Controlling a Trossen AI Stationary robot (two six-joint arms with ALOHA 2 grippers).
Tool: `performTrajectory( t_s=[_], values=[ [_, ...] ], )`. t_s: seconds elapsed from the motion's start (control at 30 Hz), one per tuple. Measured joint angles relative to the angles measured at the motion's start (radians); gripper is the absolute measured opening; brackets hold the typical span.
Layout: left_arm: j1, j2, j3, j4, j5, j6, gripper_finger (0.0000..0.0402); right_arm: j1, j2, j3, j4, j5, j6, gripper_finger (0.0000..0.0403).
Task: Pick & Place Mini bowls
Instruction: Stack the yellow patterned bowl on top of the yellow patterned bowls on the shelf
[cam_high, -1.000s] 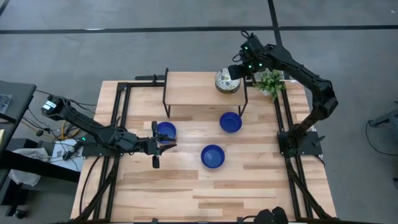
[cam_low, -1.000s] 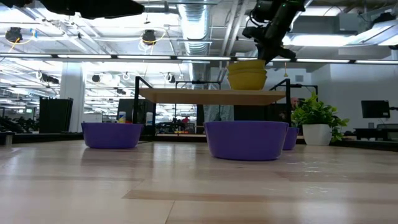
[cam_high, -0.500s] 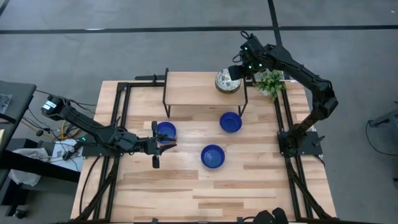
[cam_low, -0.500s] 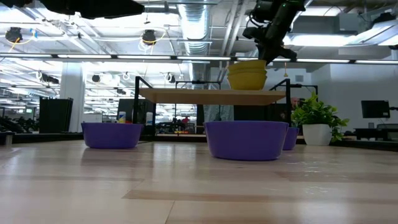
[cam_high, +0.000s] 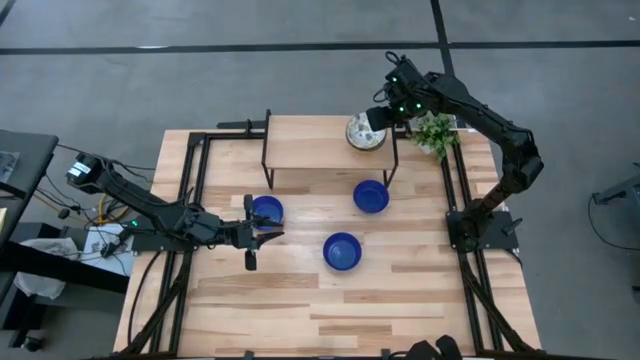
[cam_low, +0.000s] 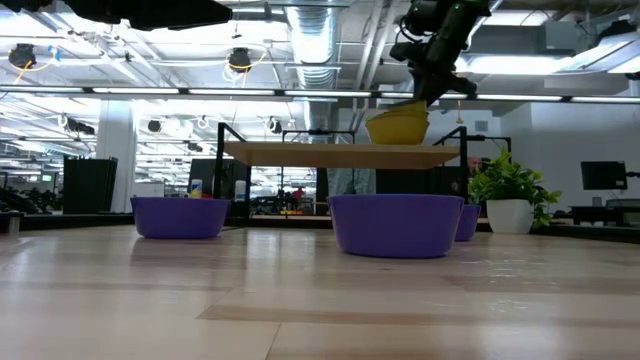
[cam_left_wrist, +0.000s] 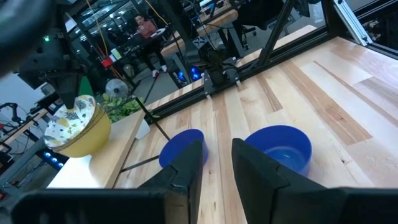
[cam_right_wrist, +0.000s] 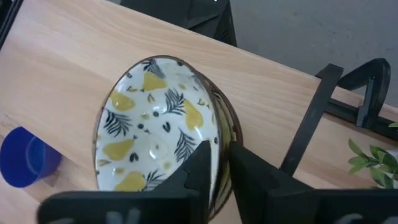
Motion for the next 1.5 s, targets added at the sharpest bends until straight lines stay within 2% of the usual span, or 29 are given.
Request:
performTrajectory(
  t_s=[0.23, 0.57, 0.63, 0.7, 0.87, 0.97, 1.33, 1.5],
  values=[
    [0.0, 0.0, 0.0, 0.0, 0.0, 0.0, 0.0085, 0.0, 0.0, 0.0, 0.0, 0.023, -0.013, 0.0085],
    [0.0, 0.0, 0.0, 0.0, 0.0, 0.0, 0.0085, 0.0, -0.022, 0.0, 0.019, 0.053, -0.097, 0.0086],
    [0.0, 0.0, 0.0, 0.0, 0.0, 0.0, 0.0085, 0.008, -0.036, 0.0, 0.034, 0.138, -0.101, 0.0086],
    [0.0, 0.0, 0.0, 0.0, 0.0, 0.0, 0.0085, 0.021, -0.053, 0.0, 0.054, 0.278, -0.124, 0.0086],
    [0.0, 0.0, 0.0, 0.0, 0.0, 0.0, 0.0085, 0.072, -0.069, 0.001, 0.062, 0.775, -0.15, 0.0086],
    [0.0, 0.0, 0.0, 0.0, 0.0, 0.0, 0.0085, 0.094, -0.054, 0.002, 0.06, 0.962, -0.15, 0.0086],
    [0.0, 0.0, 0.0, 0.0, 0.0, 0.0, 0.0085, 0.162, 0.085, 0.0, 0.059, 1.238, -0.277, 0.0086],
    [0.0, 0.0, -0.005, 0.0, 0.0, 0.0, 0.0085, 0.171, 0.124, 0.0, 0.056, 1.258, -0.284, 0.0085]
  ],
)
